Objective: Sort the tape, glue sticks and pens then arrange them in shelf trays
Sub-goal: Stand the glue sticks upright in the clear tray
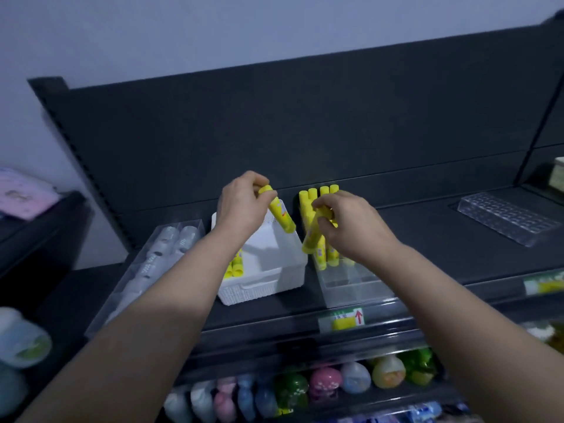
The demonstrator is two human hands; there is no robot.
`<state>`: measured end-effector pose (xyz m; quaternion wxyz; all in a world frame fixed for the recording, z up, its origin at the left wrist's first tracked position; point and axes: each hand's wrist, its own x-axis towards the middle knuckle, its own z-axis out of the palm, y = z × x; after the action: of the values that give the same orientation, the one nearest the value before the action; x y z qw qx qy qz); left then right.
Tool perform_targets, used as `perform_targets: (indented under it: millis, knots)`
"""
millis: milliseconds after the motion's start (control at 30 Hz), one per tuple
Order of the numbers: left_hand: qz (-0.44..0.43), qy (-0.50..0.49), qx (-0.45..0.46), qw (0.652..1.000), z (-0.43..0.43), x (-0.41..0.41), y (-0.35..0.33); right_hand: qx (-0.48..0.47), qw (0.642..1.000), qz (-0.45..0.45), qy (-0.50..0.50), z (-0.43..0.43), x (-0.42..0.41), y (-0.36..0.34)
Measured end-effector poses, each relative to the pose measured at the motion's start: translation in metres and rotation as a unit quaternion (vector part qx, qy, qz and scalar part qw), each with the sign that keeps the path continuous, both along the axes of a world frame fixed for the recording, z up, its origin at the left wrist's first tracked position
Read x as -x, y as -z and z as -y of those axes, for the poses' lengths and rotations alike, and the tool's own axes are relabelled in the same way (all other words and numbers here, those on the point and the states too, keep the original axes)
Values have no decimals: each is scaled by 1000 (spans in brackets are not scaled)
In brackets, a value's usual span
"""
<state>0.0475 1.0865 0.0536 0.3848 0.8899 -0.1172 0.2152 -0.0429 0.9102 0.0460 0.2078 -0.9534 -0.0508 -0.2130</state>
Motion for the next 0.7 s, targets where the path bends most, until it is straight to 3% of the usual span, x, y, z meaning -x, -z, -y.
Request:
perform_targets:
  millis: [167, 500, 700]
  knots:
    - [-89, 57, 32, 994, 47, 41, 9, 18, 999, -25, 13, 47, 28, 4]
    - [-63, 59, -231, 969, 92, 67, 65, -25, 999, -28, -10, 66, 37, 19]
    - [-68, 56, -161, 983, 81, 65, 73, -12, 999, -39, -23, 59, 26, 26]
